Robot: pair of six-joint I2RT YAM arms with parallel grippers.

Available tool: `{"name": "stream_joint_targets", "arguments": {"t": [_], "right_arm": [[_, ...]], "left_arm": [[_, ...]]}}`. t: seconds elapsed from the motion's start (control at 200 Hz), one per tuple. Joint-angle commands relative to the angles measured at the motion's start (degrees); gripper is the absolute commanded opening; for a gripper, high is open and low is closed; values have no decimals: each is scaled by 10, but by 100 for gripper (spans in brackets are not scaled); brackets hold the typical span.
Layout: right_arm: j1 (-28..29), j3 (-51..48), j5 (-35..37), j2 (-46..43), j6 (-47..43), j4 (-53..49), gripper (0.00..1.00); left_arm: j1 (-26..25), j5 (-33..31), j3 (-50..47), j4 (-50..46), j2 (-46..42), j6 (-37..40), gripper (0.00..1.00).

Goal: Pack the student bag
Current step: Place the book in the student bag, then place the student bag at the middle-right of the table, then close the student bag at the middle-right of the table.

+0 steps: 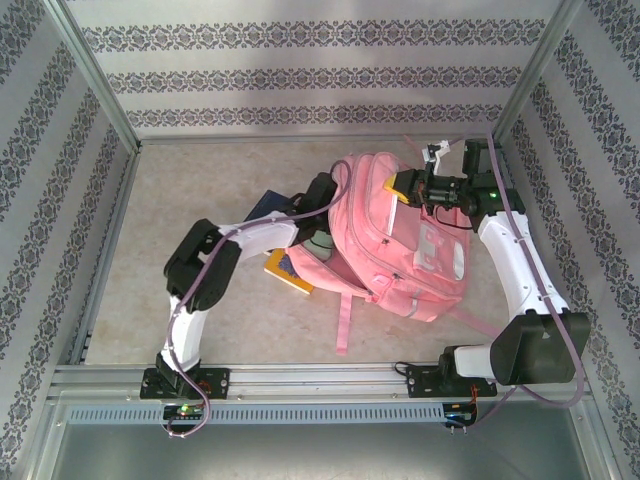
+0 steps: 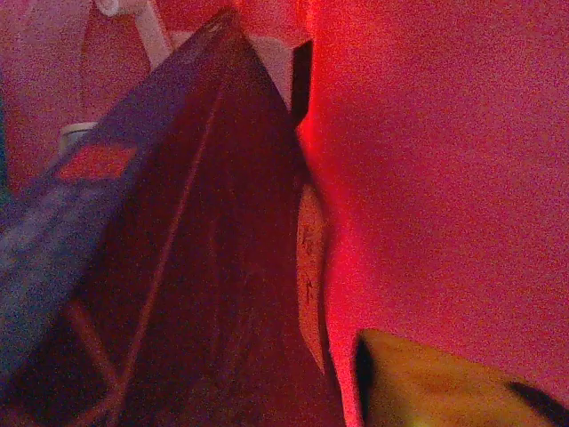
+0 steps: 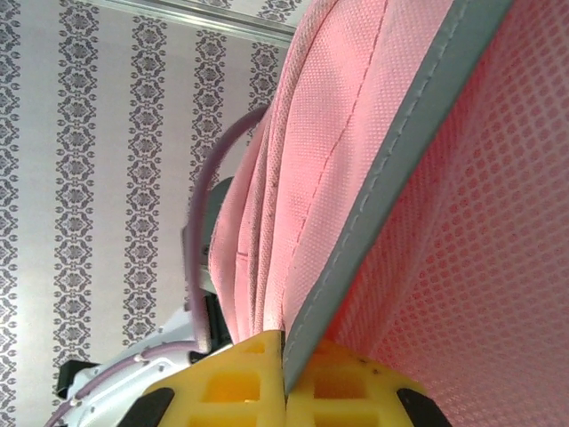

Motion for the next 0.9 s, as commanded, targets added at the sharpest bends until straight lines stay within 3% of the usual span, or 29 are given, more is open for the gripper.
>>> {"name": "stream_joint_targets", "arguments": {"t": [0.0, 0.16, 0.335, 0.505, 0.625, 0.694, 0.774, 0.899], "right_arm": [[9, 16, -52, -27, 4, 66, 0], [7, 22, -37, -29, -18, 42, 0], [3, 31, 5, -37, -73, -19, 0], [4, 32, 35, -41, -113, -59, 0], [5, 35, 68, -41, -147, -94, 0], [11, 43, 125, -39, -183, -136, 0], [34, 66, 244, -31, -234, -197, 0], [40, 78, 385, -5, -247, -226, 0]], "left_arm": [[-24, 11, 36, 26, 15, -11, 60], [-21, -7, 57, -58, -7, 40, 73], [5, -54, 47, -195, -76, 128, 80], [47, -66, -21, -206, -153, 137, 97], [70, -71, -52, -223, -195, 144, 100], [80, -96, -68, -255, -222, 160, 100], [95, -147, -93, -291, -262, 171, 99], [125, -234, -142, -322, -334, 177, 100]]}}
